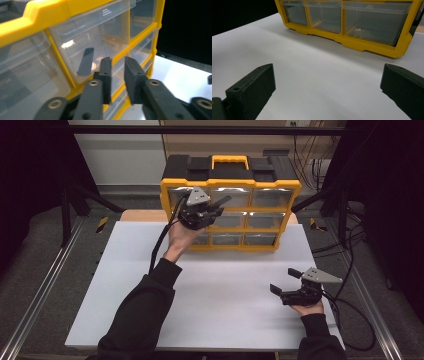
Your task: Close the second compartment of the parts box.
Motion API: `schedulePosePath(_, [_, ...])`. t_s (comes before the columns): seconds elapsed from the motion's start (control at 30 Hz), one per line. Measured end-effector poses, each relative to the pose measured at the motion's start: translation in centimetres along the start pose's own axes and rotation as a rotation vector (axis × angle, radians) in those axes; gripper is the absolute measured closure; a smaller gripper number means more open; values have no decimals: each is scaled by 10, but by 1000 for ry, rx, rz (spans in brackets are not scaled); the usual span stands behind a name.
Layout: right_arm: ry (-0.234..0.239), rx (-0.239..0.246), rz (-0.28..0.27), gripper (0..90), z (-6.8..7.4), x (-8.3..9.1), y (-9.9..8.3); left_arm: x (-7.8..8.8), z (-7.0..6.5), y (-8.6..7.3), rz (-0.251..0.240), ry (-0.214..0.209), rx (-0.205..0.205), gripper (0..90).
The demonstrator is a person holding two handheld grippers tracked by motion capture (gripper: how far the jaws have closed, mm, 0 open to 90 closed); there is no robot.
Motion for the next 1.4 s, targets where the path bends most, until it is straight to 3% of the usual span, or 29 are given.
schedulePosePath(0.2, [-1,0,-2,2,0,0,0,15,3,-9,-9,-8,44,578])
schedulePosePath(0.5, [-2,1,-3,2,0,0,0,35,4,-22,-26,-49,66,294])
schedulePosePath(0.6, [-2,-1,-2,2,0,0,0,42,4,-26,-35,-36,60,194])
schedulePosePath(0.77, [-3,-1,-2,2,0,0,0,52,4,-33,-29,-48,77,72])
schedulePosePath(1.0, [-3,-1,-4,2,0,0,0,65,7,-47,-27,-65,85,26])
schedulePosePath(1.4, [-3,0,-4,2,0,0,0,91,14,-93,-46,-67,124,25])
Point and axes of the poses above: each handheld gripper's, and its own axes: x roughly backward along the jaws, y roughly out of its top, z roughly to its left, the point moved 2 cm from there along -x, roughly forward along the jaws, and after that the axes turned 13 degrees about y, right-handed, at the moved point
